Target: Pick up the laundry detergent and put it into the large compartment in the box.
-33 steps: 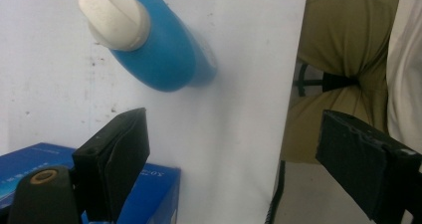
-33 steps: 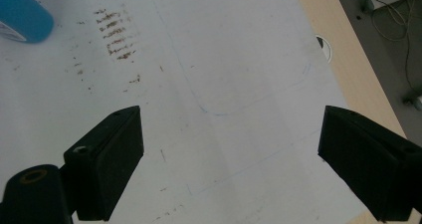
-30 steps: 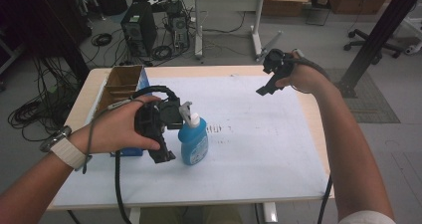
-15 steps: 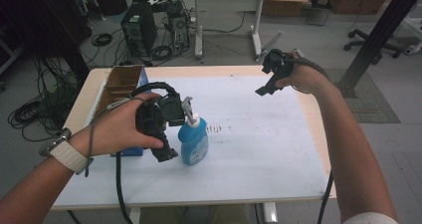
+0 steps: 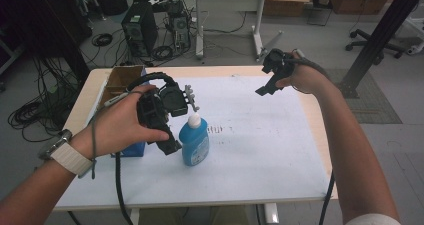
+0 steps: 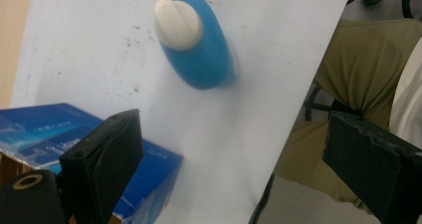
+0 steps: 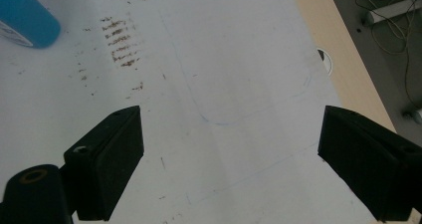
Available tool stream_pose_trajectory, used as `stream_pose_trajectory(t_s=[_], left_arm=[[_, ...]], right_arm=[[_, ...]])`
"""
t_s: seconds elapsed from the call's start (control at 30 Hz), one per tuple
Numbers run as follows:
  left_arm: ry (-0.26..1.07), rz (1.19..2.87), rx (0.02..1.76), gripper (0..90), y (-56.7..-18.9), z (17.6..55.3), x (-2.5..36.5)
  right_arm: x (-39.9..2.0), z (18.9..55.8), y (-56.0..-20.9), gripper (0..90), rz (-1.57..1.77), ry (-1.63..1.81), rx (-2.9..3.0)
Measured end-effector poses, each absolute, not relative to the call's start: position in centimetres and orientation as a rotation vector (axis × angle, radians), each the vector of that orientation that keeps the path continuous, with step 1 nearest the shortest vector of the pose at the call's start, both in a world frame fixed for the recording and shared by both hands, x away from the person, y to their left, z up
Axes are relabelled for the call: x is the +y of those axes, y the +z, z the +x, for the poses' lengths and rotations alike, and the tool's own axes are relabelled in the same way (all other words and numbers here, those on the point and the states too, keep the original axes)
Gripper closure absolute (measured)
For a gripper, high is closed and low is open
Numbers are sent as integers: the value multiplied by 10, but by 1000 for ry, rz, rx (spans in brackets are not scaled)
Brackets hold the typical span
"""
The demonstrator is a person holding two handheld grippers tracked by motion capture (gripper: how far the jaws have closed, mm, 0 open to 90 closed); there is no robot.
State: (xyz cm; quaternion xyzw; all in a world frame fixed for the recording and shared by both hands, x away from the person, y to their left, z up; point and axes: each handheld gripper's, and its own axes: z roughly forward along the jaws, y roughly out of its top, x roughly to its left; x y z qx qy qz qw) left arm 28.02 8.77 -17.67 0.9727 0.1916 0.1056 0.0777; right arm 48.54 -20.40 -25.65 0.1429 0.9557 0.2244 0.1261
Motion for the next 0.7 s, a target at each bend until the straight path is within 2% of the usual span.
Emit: stream_pose_trajectory(t_s=[0.7], left_arm=[[285,2844,882,94,-165,292,76]], right_arm=[[-209,485,-253,107,414,676,2764]])
